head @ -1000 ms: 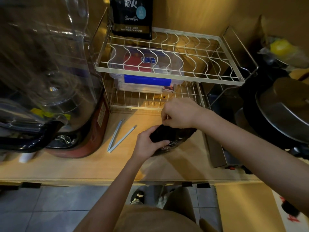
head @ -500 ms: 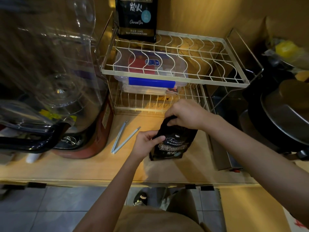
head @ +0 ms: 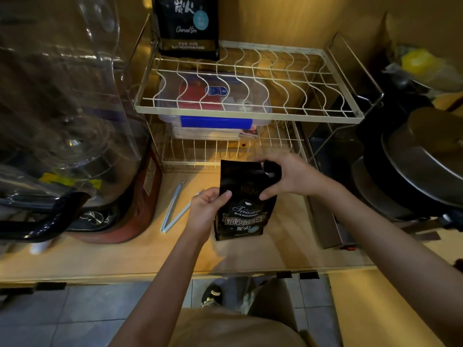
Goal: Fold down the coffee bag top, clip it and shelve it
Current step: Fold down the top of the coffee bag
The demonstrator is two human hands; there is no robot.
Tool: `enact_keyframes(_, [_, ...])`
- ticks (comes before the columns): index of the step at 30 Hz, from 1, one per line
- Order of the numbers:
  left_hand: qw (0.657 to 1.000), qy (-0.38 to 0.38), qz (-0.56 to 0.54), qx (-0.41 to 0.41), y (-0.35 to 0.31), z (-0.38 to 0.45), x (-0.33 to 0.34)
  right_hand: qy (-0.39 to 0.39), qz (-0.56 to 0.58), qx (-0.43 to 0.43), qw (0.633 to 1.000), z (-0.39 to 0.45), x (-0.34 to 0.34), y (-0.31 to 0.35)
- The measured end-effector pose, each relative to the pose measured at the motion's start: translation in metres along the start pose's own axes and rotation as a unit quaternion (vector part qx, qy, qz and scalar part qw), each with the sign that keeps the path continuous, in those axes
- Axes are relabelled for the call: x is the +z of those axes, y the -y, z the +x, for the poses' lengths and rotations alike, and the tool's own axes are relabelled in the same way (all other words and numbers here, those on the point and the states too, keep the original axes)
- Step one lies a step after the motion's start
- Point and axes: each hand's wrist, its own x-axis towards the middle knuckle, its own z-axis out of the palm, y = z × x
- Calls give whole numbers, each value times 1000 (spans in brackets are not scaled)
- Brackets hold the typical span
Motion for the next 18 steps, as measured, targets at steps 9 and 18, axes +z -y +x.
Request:
enact_keyframes(9, [996, 45, 77, 9, -16, 6, -4, -109, 42, 49, 992, -8, 19, -18])
enact_keyframes(18, [992, -26, 117, 35, -23, 9, 12, -113, 284, 22, 952, -9, 27, -25])
